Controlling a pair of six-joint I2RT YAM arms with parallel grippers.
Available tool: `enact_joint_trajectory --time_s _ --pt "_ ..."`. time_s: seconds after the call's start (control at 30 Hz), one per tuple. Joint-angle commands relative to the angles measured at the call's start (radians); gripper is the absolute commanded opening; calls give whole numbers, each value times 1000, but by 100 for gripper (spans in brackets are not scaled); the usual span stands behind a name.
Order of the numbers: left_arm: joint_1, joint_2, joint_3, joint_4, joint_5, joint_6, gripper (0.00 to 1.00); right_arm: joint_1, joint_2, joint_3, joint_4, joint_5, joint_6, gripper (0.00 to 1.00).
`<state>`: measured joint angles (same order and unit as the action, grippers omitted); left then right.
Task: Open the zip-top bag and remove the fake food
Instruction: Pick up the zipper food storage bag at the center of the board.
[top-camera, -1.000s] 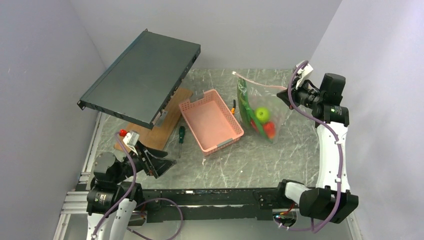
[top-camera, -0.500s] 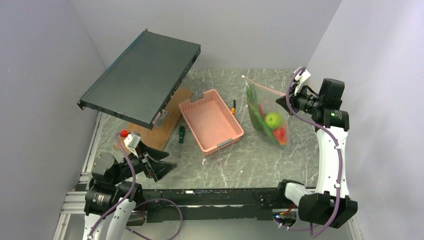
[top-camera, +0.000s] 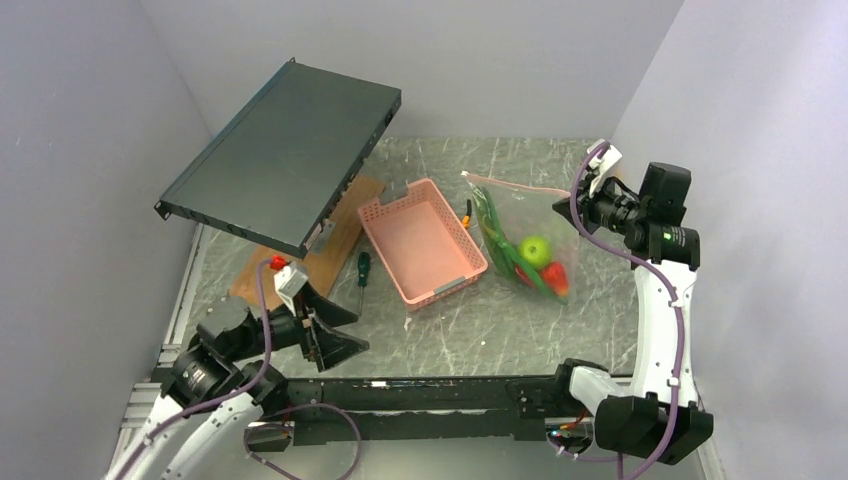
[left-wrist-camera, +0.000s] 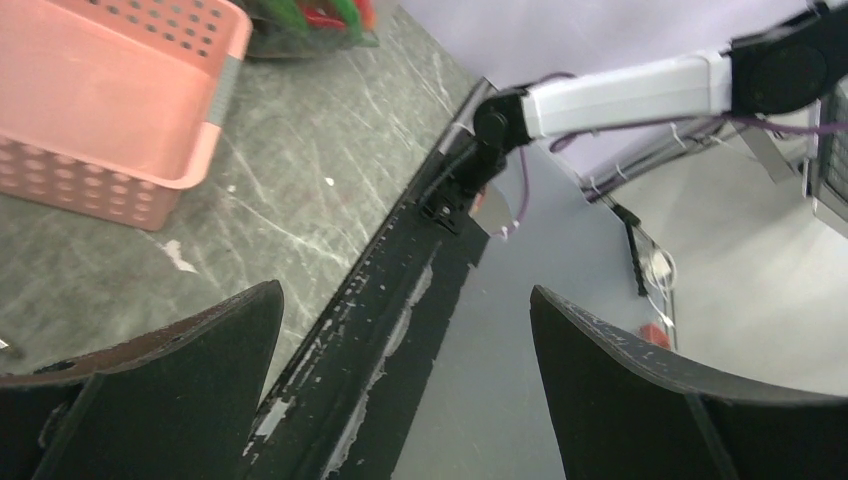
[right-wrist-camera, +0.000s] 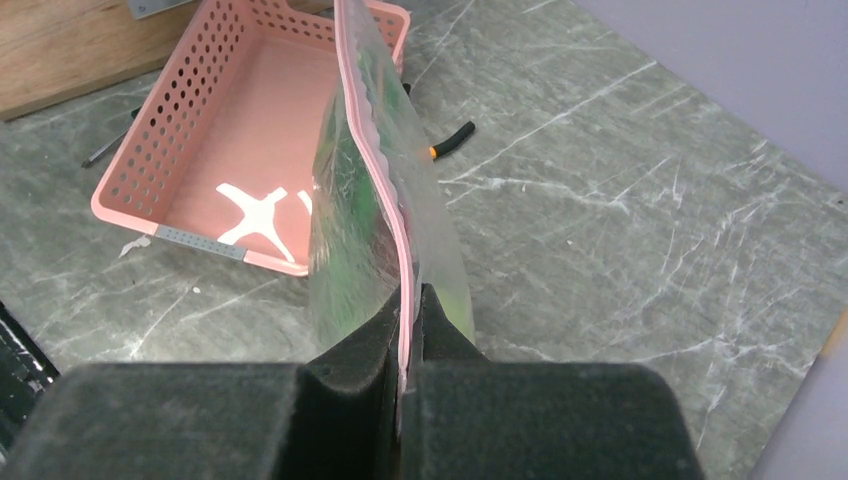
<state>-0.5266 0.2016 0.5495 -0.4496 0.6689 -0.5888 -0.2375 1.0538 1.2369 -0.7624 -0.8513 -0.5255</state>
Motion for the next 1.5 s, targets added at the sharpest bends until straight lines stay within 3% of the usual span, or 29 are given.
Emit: enact_joint_trajectory --time_s 0.0,0.17,0.23,0.3,0.4,0.5,0.6,0.67,0.87,1.0,1.47 --pt "-280 95 24 98 -291 5 99 -8 -21 1 35 -37 -30 0" --pt "-940 425 220 69 -901 120 99 -9 -32 -6 9 -31 -66 0" --pt "-1052 665 383 -7 -1013 172 99 -11 -38 -10 -42 -60 -127 0" --pt "-1055 811 519 -48 -1049 228 99 -11 -43 -11 -107 -105 -204 0" --pt "-995 909 591 26 -1024 366 99 -12 -54 3 -209 -147 -323 0" --pt "-798 894 504 227 -769 404 99 -11 -66 42 -263 -121 -388 0" --pt "-656 868 362 556 -601 453 99 -11 -73 79 -327 -105 -462 0" --pt "-614 887 325 679 -560 506 99 -10 -72 103 -370 -103 -500 0" --pt "-553 1040 359 772 -543 658 99 -11 -57 192 -496 -120 -596 0" --pt "-510 1091 307 918 -522 720 99 -10 -56 226 -549 -125 -652 0" --pt "-449 999 343 710 -521 1019 97 -10 -31 179 -734 -193 -907 0"
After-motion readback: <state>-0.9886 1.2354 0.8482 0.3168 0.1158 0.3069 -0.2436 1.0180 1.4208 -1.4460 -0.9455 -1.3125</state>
